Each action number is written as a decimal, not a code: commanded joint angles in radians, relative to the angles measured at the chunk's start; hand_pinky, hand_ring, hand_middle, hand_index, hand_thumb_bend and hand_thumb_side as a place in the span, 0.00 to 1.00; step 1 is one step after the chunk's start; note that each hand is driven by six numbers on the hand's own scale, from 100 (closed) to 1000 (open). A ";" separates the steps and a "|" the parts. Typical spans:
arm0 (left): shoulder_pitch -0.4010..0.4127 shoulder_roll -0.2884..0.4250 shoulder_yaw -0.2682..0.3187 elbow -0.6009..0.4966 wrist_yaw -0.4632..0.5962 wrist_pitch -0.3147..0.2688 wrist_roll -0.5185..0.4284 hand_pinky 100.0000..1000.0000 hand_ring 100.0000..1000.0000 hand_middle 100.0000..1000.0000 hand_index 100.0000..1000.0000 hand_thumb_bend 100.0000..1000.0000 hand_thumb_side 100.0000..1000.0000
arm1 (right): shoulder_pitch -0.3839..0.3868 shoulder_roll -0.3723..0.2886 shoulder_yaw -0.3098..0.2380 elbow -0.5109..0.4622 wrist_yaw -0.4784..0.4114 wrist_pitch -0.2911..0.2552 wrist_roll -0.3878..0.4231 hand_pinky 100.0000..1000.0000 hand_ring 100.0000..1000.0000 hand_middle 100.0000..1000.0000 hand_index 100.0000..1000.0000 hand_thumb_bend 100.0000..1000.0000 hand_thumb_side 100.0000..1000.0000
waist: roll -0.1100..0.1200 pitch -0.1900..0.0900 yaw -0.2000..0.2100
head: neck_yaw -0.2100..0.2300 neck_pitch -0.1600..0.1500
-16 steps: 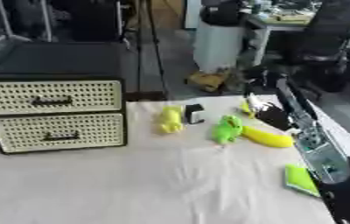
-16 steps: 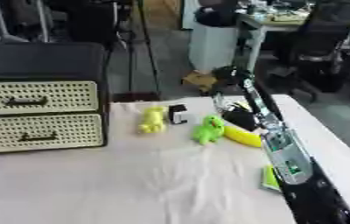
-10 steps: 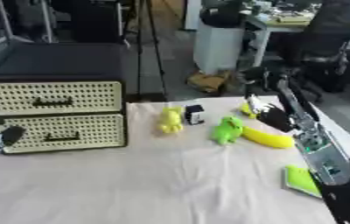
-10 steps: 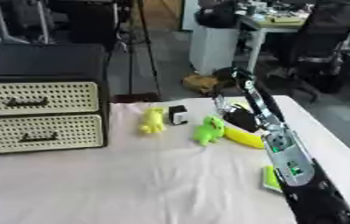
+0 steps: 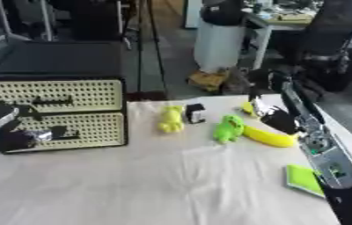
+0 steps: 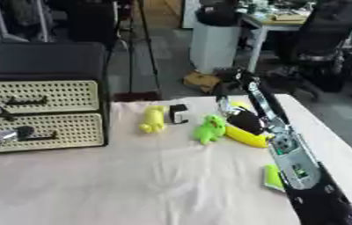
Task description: Pick up objects from table and place into drawer.
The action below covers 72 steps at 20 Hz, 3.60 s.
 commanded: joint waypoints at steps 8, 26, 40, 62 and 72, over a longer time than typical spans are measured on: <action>-0.112 -0.093 0.006 0.244 -0.159 -0.050 0.070 0.00 0.00 0.00 0.74 0.58 1.00 | -0.030 -0.008 0.006 -0.019 -0.017 -0.006 0.013 0.68 0.75 0.73 0.78 0.00 0.47 | -0.003 -0.002 -0.026 | 0.027 0.006; -0.126 -0.148 0.039 0.400 -0.354 -0.010 0.193 0.00 0.00 0.00 0.75 0.59 1.00 | -0.034 -0.001 0.009 -0.019 -0.023 -0.009 0.018 0.68 0.75 0.73 0.78 0.00 0.47 | -0.011 0.007 -0.045 | 0.039 0.002; -0.105 -0.139 0.031 0.369 -0.335 -0.032 0.129 0.00 0.00 0.00 0.49 0.58 1.00 | -0.033 -0.002 0.006 -0.018 -0.022 -0.009 0.018 0.68 0.75 0.73 0.78 0.00 0.47 | -0.012 0.006 -0.041 | 0.035 -0.002; 0.179 -0.187 -0.041 -0.077 -0.173 -0.050 -0.182 0.00 0.00 0.00 0.52 0.59 1.00 | 0.000 -0.034 -0.002 -0.014 -0.012 -0.002 0.014 0.68 0.75 0.73 0.78 0.00 0.47 | 0.042 -0.032 0.003 | -0.013 0.013; 0.310 -0.157 -0.030 -0.308 -0.109 -0.039 -0.198 0.00 0.00 0.00 0.54 0.58 1.00 | 0.005 -0.040 -0.006 -0.013 -0.010 0.000 0.012 0.68 0.75 0.73 0.78 0.00 0.47 | 0.050 -0.035 0.014 | -0.027 0.012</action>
